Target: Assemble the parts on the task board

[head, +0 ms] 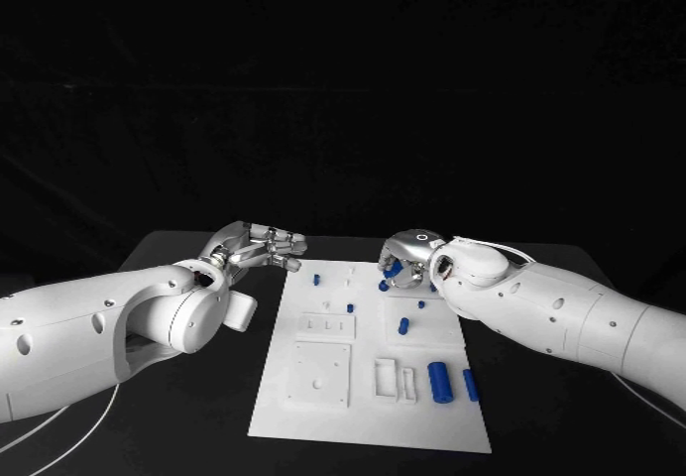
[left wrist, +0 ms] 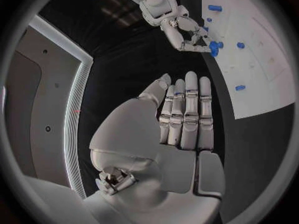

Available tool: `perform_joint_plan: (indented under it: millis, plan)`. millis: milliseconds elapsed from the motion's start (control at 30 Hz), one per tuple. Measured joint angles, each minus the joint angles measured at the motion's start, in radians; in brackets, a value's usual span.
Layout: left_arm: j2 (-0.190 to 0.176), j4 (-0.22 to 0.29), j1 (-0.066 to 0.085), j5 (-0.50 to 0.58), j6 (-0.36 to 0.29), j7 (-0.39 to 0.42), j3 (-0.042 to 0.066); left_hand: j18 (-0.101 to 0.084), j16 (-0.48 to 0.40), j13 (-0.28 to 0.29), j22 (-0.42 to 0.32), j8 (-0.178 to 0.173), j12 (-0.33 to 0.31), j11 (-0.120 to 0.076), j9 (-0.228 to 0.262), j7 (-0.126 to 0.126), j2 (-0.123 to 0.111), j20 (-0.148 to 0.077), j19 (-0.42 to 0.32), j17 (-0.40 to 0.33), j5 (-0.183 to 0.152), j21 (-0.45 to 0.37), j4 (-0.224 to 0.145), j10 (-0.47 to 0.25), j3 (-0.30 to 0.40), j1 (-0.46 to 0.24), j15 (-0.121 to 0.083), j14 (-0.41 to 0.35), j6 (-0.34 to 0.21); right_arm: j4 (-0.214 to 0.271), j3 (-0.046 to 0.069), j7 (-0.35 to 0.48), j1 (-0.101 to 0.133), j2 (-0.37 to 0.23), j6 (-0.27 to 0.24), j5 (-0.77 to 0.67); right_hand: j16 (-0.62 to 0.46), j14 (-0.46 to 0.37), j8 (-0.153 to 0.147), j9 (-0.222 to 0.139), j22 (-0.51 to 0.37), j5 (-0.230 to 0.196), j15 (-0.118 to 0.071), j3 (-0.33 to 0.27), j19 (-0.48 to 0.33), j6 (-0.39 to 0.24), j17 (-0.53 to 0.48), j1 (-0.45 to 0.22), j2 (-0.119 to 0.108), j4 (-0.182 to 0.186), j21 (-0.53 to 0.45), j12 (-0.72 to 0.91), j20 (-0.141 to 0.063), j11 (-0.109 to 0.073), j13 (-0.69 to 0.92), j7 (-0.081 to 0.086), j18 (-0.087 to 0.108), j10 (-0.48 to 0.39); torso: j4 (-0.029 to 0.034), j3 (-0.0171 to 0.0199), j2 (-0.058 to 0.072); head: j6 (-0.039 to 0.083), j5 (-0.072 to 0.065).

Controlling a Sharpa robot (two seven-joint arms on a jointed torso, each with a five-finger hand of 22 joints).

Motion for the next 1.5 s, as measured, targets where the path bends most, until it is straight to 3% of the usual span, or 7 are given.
perform_joint_plan:
  millis: [367,633,733,800,1167,1500]
  plan:
    - [-0.002,0.004,0.01,-0.003,0.004,-0.003,0.0,0.0,0.0,0.0,-0.002,0.0,0.0,0.003,0.0,0.003,0.0,0.004,0.004,0.0,0.0,0.0,0.002,-0.003,0.002,0.0,0.0,0.0,-0.003,-0.01,-0.001,-0.016,-0.001,0.01,0.013,-0.041,0.004,-0.002,0.0,0.0,0.035,-0.011,-0.001,0.015,0.007,0.007,-0.009,0.0,0.0,0.001,-0.013,0.0,-0.004,-0.006,0.0,-0.003,0.0,0.006,0.0036,0.0033,0.015,0.008,-0.006]
    - [-0.004,0.008,0.015,-0.006,0.008,-0.005,0.001,0.0,0.0,0.0,-0.002,0.0,0.0,0.003,0.0,0.004,0.0,0.004,0.004,0.0,0.0,-0.001,0.002,-0.003,0.002,0.0,0.0,0.0,-0.003,-0.011,-0.002,-0.019,-0.001,0.016,0.022,-0.057,0.01,-0.006,0.0,0.0,0.057,-0.022,-0.005,0.036,0.012,0.027,-0.011,0.0,0.0,0.003,-0.015,0.0,-0.008,-0.013,0.0,-0.005,-0.001,0.031,0.0067,0.003,0.023,0.011,-0.009]
    - [-0.005,0.009,0.017,-0.007,0.009,-0.006,0.001,0.0,0.0,0.0,-0.006,0.0,0.0,0.003,0.0,0.003,-0.003,0.004,0.004,-0.001,0.0,-0.008,0.005,-0.003,0.005,-0.003,0.0,0.0,-0.003,-0.012,-0.002,-0.019,-0.003,0.017,0.025,-0.061,0.01,-0.005,0.0,0.0,0.094,-0.03,-0.005,0.052,0.046,0.038,-0.024,-0.003,0.003,0.002,0.02,0.0,-0.023,-0.013,0.001,-0.005,-0.038,0.045,0.007,0.0018,0.024,0.01,-0.009]
    - [-0.006,0.01,0.018,-0.008,0.01,-0.006,0.001,0.0,0.0,0.0,-0.006,0.0,0.0,0.003,0.0,0.004,-0.004,0.004,0.004,-0.001,0.0,-0.008,0.005,-0.003,0.005,-0.004,0.0,0.0,-0.003,-0.012,-0.002,-0.02,-0.004,0.017,0.027,-0.063,0.01,-0.005,0.0,0.0,0.109,-0.03,-0.005,0.058,0.046,0.041,-0.029,-0.005,0.005,0.005,0.026,0.0,-0.024,-0.017,0.001,-0.008,-0.046,0.049,0.007,0.0017,0.025,0.01,-0.008]
    - [-0.007,0.009,0.021,-0.011,0.013,-0.008,0.001,0.0,0.0,0.0,-0.006,0.0,0.0,0.003,0.0,0.004,-0.004,0.004,0.003,-0.001,0.0,-0.008,0.005,-0.003,0.005,-0.004,0.0,0.0,-0.003,-0.003,-0.002,-0.022,-0.005,0.017,0.035,-0.074,0.01,-0.002,-0.001,0.001,0.206,-0.049,-0.016,0.086,0.032,0.079,-0.042,-0.009,0.009,0.007,0.065,0.0,-0.04,-0.031,0.002,-0.014,-0.055,0.095,0.0073,-0.0006,0.03,0.01,-0.008]
    - [-0.008,0.009,0.023,-0.013,0.015,-0.01,0.001,0.0,0.0,0.0,-0.009,0.0,0.0,0.003,0.0,0.004,-0.004,0.004,0.011,-0.001,-0.005,-0.012,0.005,-0.003,0.005,-0.004,0.0,0.0,-0.003,0.003,-0.001,-0.026,-0.005,0.016,0.036,-0.081,0.015,-0.007,-0.001,0.002,0.275,-0.066,-0.022,0.095,0.031,0.103,-0.045,-0.002,0.016,0.007,0.08,-0.002,-0.042,-0.038,0.001,-0.019,-0.062,0.12,0.0084,-0.0017,0.033,0.014,-0.008]
